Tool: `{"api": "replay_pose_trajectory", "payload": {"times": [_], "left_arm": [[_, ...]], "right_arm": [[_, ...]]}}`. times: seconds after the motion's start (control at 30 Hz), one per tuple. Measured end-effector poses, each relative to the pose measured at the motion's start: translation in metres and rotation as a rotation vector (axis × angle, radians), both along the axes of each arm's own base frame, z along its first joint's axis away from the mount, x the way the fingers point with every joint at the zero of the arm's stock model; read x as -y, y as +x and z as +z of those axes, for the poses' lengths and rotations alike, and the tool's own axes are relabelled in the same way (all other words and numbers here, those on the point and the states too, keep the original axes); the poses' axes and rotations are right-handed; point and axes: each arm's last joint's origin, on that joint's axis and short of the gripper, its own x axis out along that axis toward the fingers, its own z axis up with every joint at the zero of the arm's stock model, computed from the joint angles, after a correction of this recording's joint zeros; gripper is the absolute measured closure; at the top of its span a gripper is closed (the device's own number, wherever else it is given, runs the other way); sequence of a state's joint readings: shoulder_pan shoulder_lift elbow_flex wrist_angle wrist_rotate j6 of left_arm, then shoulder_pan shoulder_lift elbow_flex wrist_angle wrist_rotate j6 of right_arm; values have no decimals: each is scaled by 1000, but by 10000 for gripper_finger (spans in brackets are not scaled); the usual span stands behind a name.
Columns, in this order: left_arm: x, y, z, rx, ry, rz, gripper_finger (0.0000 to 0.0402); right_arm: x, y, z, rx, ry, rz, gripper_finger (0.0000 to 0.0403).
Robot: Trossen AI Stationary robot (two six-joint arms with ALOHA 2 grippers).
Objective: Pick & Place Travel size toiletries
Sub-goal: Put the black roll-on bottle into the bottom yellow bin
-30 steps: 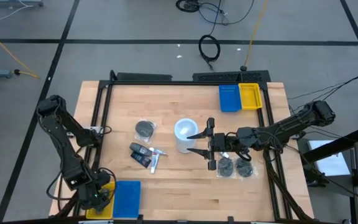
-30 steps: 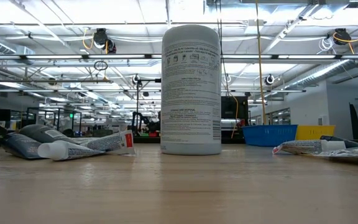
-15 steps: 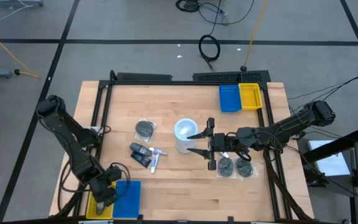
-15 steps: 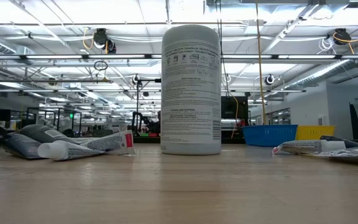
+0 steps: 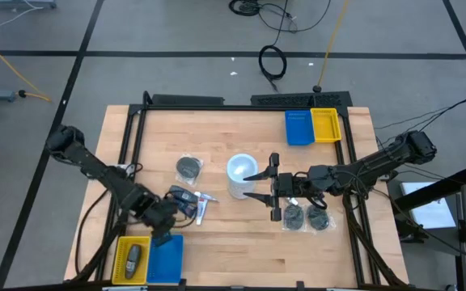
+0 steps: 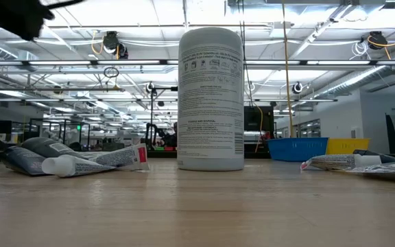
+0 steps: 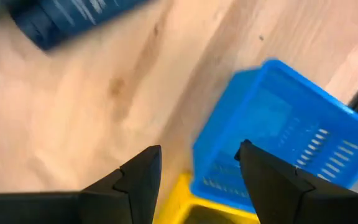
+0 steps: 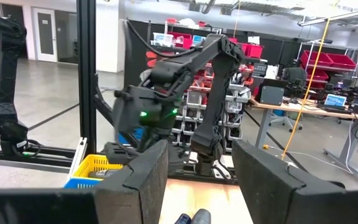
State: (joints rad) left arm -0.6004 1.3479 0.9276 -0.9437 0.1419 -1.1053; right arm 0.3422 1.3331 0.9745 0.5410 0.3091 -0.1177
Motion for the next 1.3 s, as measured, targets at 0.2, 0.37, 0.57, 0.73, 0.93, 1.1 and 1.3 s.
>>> {"api": "replay_pose_trajectory", "payload": {"times": [0.2, 0.37, 0.57, 0.73, 0.93, 1.1, 1.3], "left_arm": [[-29, 9, -1, 46, 175, -154, 188], [-44, 13, -2, 69, 316, -289, 188], [-53, 17, -1, 95, 427, -403, 188], [-62, 20, -2, 91, 488, -391, 188], [-71, 19, -9, 55, 453, -402, 188], [-73, 16, -14, 33, 433, -410, 188], [-73, 16, -15, 35, 429, -424, 188]], "right_arm": [[0, 0, -1, -7, -3, 0, 232], [0, 0, -4, -34, -14, -1, 232], [0, 1, -5, -51, -21, -1, 232], [0, 1, -5, -50, -29, -1, 232], [0, 1, -5, -50, -29, -1, 232], [0, 1, -5, -50, -29, -1, 232], [0, 1, -5, -50, -39, -2, 232]]}}
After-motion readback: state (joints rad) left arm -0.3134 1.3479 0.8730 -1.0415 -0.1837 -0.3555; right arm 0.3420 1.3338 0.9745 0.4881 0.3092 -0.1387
